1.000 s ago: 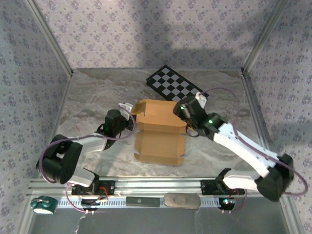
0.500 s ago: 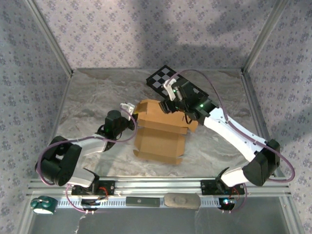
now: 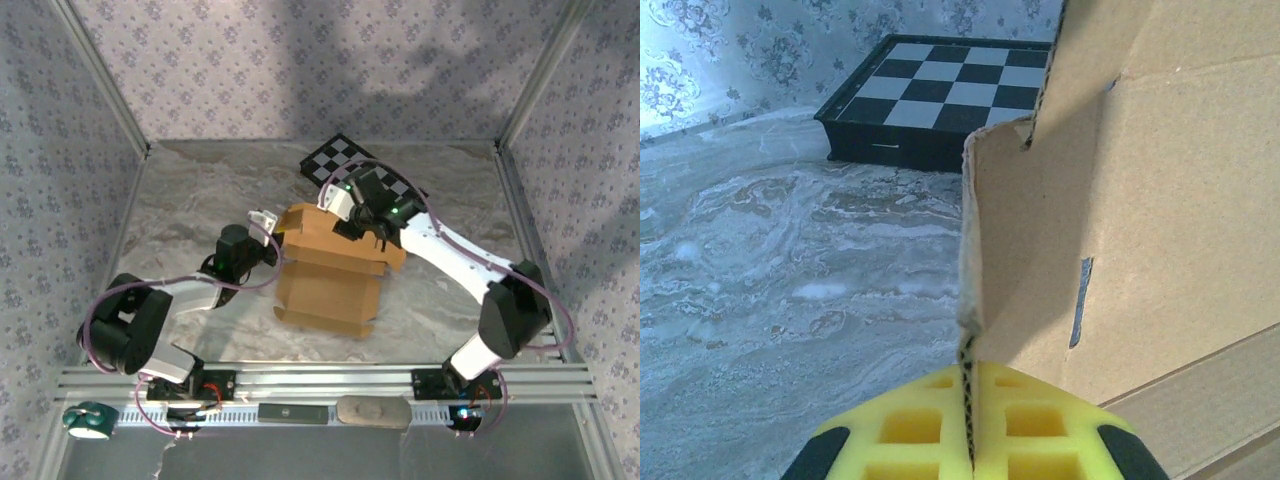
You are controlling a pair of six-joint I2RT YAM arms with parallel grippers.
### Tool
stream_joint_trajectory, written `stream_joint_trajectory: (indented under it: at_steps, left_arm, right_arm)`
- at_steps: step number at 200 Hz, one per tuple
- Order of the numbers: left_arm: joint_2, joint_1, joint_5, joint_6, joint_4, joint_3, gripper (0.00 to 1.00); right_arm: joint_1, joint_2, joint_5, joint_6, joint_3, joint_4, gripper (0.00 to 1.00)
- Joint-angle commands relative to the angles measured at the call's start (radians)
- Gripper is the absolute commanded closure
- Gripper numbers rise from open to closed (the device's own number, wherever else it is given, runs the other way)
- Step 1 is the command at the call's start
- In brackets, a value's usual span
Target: Fold the paper box
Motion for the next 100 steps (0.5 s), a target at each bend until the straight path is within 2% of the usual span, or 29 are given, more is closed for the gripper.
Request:
stream_joint_trajectory:
  at_steps: [1,33,77,100]
  left_arm:
    - [0.013,0.008,0.033,0.024,0.047,0.038,1.00]
    - [0.028,0.013,0.041,0.023,0.054,0.040,1.00]
    - [0.033,0.024,0.040,0.002,0.044,0.048,1.00]
    - [0.035,0.029,0.040,-0.004,0.049,0.047,1.00]
  right_arm:
    - [0.008,0.030,0.079,-0.024,0.040,0.046,0.37]
    - [0.030,0.051,0.081,-0.034,0.067,0.031,0.39]
    - [0.061,0.076,0.091,-0.007,0.091,-0.019,0.71]
    - [0.078,0.069,0.111,-0.002,0.063,-0.010,0.74]
